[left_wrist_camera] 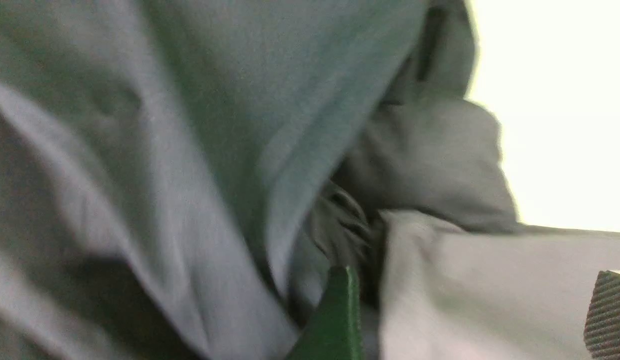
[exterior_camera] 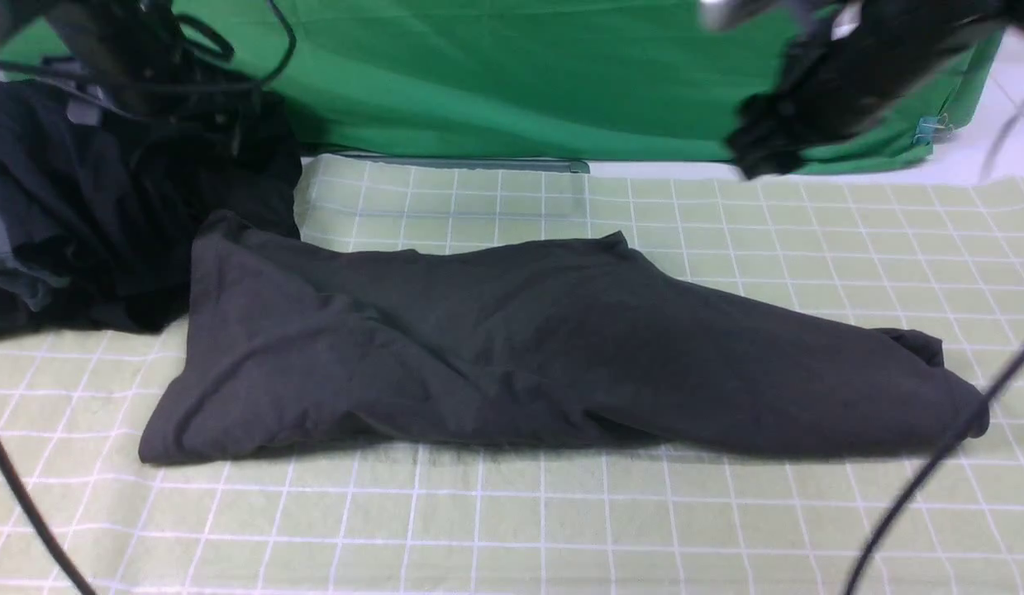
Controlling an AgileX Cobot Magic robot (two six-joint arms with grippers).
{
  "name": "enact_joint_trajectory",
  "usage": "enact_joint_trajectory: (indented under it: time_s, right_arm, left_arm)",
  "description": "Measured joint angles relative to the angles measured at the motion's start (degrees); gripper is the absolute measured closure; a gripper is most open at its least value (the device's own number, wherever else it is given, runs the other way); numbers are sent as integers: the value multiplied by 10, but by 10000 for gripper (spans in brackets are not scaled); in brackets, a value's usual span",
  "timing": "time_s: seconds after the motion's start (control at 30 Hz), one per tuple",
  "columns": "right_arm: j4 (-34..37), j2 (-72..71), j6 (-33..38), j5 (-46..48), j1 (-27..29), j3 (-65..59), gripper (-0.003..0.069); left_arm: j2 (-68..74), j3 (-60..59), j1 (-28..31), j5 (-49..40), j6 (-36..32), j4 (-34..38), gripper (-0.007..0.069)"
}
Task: Fold a long-sleeved shirt over a green coffee tablecloth.
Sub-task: 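Pull the folded dark garment lengthwise by its ends to straighten it flat on the table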
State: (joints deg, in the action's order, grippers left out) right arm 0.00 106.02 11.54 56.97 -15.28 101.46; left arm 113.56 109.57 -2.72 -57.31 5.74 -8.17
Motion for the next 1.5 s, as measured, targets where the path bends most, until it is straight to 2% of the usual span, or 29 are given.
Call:
enact_joint_trajectory:
  time_s: [0.07,0.1,0.17,0.2,0.27,0.3,0.4,0.47,0.5,0.57,0.67,0.83,0.97,1.0,1.07,1.13,1.2,1.5]
  right_arm:
    - [0,-5,0,61,39,0,443]
    - [0,-6,0,77,50,-1,478]
    - [9,-6,0,107,90,-15,592]
    - [19,-6,0,113,110,-30,622]
    - [43,-6,0,116,136,-68,621]
    - [47,-6,0,115,137,-72,617]
    - [58,-4,1,65,147,-127,512]
    - [62,-2,1,26,147,-152,425]
    - [66,4,4,0,147,-165,347]
    - [66,19,9,-16,147,-170,288]
    - [67,45,14,-29,149,-172,253]
    - [67,89,15,-36,154,-172,244]
    - [67,103,17,-38,154,-172,289]
    - [67,104,19,-38,154,-172,337]
    - [66,104,29,-38,154,-170,521]
    - [65,105,38,-30,154,-160,611]
    - [57,105,44,-17,154,-140,636]
    - [36,117,69,5,173,-73,638]
  left_arm:
    - [-21,1,0,-49,-22,56,167]
    - [-30,-2,0,-66,-40,82,258]
    - [-47,-23,-3,-95,-75,138,468]
    - [-54,-38,-7,-98,-85,154,534]
    - [-72,-102,-28,-88,-103,171,603]
    - [-76,-115,-32,-83,-104,171,609]
    - [-89,-210,-64,-27,-107,153,630]
    - [-91,-265,-76,8,-107,138,631]
    - [-88,-297,-78,33,-106,133,631]
    - [-83,-338,-75,62,-105,125,631]
    - [-71,-376,-66,95,-105,117,631]
    - [-52,-394,-48,110,-105,117,631]
    - [-51,-394,-46,111,-105,121,630]
    - [-51,-394,-46,111,-105,121,630]
    - [-51,-394,-46,111,-105,121,629]
    - [-51,-394,-46,112,-105,121,629]
    - [-51,-394,-46,112,-105,121,629]
    - [-51,-394,-46,111,-105,121,629]
